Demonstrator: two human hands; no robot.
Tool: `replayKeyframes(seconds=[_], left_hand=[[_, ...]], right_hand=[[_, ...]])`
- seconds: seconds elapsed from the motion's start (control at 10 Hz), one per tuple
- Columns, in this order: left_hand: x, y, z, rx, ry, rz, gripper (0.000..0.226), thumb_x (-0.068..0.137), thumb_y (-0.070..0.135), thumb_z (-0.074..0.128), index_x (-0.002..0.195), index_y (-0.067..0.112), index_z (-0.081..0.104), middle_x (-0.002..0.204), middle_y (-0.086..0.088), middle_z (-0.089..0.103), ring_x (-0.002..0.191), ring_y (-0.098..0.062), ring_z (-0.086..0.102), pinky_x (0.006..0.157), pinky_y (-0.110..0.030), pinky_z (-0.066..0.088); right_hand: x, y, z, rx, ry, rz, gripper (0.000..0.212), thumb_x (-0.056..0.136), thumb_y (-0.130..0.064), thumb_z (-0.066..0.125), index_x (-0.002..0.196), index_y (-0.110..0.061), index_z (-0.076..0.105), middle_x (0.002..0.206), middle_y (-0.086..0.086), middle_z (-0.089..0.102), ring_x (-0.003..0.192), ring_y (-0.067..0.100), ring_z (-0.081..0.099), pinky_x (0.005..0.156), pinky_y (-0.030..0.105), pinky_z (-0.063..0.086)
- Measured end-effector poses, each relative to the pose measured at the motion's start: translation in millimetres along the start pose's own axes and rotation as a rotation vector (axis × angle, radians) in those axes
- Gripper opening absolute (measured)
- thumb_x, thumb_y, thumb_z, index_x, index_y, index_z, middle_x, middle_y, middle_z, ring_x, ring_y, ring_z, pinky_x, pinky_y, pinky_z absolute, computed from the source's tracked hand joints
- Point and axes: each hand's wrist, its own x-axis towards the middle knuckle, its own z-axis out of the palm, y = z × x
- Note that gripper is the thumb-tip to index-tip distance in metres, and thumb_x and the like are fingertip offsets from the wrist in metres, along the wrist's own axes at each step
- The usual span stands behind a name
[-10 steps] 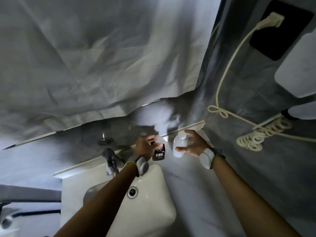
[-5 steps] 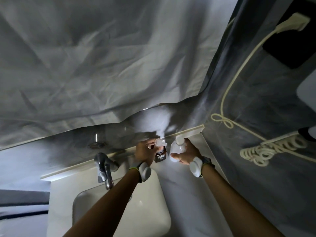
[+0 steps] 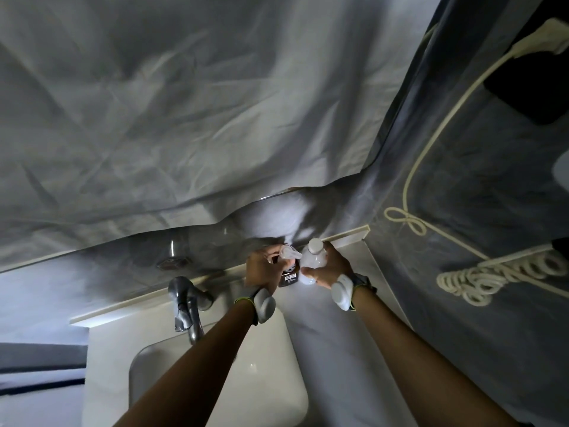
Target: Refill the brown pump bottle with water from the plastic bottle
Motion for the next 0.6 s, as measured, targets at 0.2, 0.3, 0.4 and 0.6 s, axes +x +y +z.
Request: replayKeyframes(seconds=[0.2, 0.3, 0.4, 0.6], left_hand=[[-0.7, 1.2, -1.4, 0.087, -0.018, 0.014, 0.033, 0.081, 0.006, 0.084, 0.113, 0.005, 0.077, 0.111, -0.010, 0.080, 0.104, -0.022, 0.074, 0.093, -0.034, 0.059], [-2.9, 6.2, -4.5, 0.079, -0.045, -0.027, 0.042, 0.081, 0.008, 0.085, 0.120, 0.005, 0.072, 0.119, -0.011, 0.077, 0.112, -0.022, 0.072, 0.098, -0.034, 0.058], [-8.6, 11.1, -10.2, 0.086, -0.087, 0.000, 0.048, 0.080, 0.009, 0.087, 0.124, 0.006, 0.069, 0.123, -0.011, 0.075, 0.115, -0.024, 0.071, 0.101, -0.034, 0.057], [-18.9, 24.6, -22.4, 0.081, -0.200, -0.015, 0.064, 0.080, 0.011, 0.088, 0.137, 0.006, 0.060, 0.134, -0.011, 0.069, 0.124, -0.025, 0.067, 0.109, -0.038, 0.053]], right_hand=[[3.3, -2.3, 0.3, 0.014, -0.031, 0.001, 0.071, 0.084, -0.021, 0.083, 0.147, -0.026, 0.050, 0.124, -0.001, 0.062, 0.122, 0.023, 0.061, 0.090, 0.022, 0.041], [4.6, 0.4, -0.1, -0.002, -0.041, 0.015, 0.078, 0.082, -0.024, 0.084, 0.150, -0.023, 0.046, 0.140, 0.004, 0.064, 0.128, 0.026, 0.061, 0.094, 0.025, 0.045], [-0.3, -0.3, -2.6, -0.002, -0.037, 0.018, 0.082, 0.081, -0.026, 0.086, 0.151, -0.020, 0.045, 0.144, 0.007, 0.063, 0.130, 0.026, 0.061, 0.103, 0.031, 0.049], [-12.7, 0.6, -15.9, 0.108, 0.022, 0.017, 0.075, 0.078, -0.025, 0.090, 0.142, -0.017, 0.052, 0.137, 0.012, 0.066, 0.127, 0.027, 0.063, 0.107, 0.042, 0.051]])
